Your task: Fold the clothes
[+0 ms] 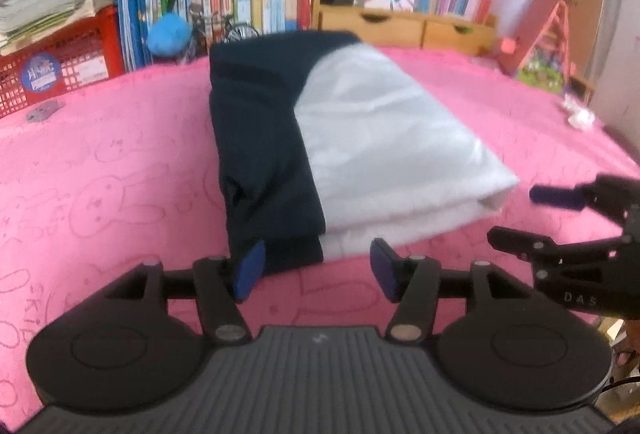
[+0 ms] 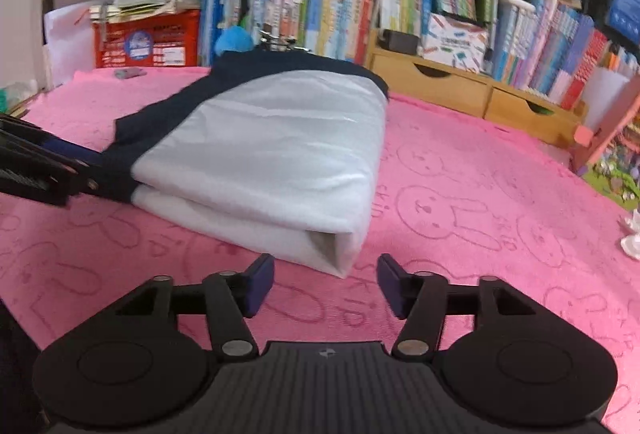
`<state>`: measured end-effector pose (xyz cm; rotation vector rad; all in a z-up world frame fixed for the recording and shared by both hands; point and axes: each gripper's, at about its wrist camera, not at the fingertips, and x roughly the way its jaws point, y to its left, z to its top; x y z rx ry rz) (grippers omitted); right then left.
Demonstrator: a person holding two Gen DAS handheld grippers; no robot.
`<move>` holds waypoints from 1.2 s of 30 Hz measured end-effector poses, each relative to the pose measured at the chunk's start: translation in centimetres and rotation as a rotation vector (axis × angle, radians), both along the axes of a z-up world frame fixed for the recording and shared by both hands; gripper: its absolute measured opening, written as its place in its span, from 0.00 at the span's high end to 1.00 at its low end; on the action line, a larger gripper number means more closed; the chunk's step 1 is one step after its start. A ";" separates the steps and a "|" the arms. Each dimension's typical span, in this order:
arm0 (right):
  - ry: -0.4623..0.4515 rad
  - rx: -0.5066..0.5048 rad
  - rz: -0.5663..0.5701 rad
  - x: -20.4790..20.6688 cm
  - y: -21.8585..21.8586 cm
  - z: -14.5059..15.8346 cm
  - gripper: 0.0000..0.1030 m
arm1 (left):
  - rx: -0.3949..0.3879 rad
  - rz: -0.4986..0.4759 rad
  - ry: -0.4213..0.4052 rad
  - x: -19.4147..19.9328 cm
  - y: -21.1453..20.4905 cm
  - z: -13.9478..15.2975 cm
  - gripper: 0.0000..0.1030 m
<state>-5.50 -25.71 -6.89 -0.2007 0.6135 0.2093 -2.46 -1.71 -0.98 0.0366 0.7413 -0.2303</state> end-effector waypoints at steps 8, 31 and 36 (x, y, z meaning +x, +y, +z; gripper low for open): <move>0.002 0.005 0.021 -0.3 1.4 -0.2 0.28 | -0.002 0.016 0.024 -0.1 0.5 -0.6 0.43; 0.006 0.109 -0.046 0.1 1.6 -1.3 0.00 | -0.039 0.069 0.062 0.1 1.1 -2.8 0.00; 0.018 0.115 -0.061 0.3 1.3 -1.8 0.00 | 0.019 0.075 0.037 -0.2 0.2 -3.3 0.00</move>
